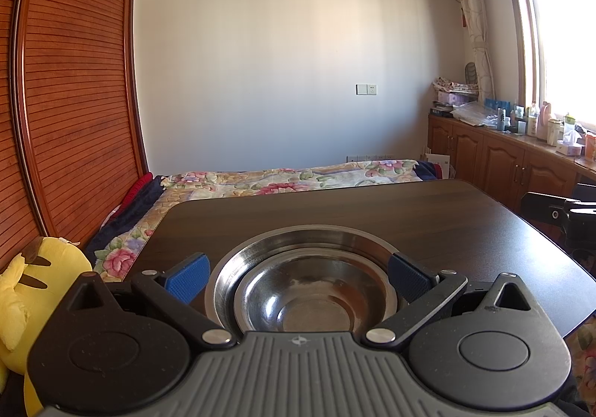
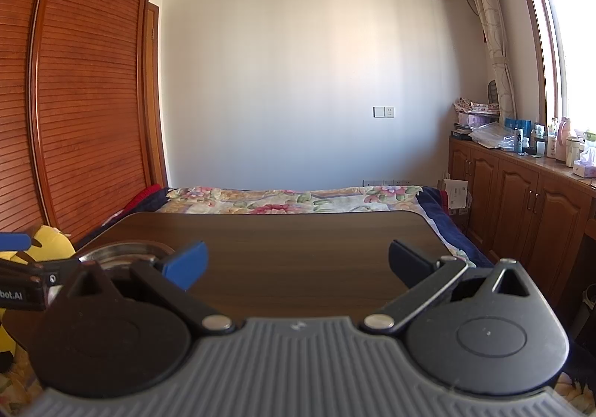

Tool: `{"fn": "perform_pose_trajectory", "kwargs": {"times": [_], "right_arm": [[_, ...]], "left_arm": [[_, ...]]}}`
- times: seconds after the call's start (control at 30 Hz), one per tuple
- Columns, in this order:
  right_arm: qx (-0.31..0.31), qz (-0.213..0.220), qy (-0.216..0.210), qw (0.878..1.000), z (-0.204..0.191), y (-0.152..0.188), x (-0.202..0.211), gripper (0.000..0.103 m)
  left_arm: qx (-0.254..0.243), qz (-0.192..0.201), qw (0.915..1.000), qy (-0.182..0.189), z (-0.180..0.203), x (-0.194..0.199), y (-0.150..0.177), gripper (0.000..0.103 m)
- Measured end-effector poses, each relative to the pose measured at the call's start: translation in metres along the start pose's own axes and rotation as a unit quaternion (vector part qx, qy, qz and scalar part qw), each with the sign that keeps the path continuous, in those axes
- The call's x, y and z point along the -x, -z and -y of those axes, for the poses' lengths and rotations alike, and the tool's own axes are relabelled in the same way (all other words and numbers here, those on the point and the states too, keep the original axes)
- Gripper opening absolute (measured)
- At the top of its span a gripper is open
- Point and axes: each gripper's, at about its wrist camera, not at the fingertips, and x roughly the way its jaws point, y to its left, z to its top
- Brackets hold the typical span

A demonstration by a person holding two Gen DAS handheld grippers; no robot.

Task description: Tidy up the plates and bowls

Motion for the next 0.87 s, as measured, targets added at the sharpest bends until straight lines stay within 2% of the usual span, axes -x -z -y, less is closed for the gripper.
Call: {"fn": "perform_pose_trajectory", "kwargs": {"times": [0.87], "right_arm": [[0.0, 0.001, 0.0, 1.0, 0.0019, 0.0011, -0.0003, 0.103]], "left_arm": [[0.0, 0.0, 1.0, 0.0, -0.0005, -0.0003, 0.0002, 0.103]]}}
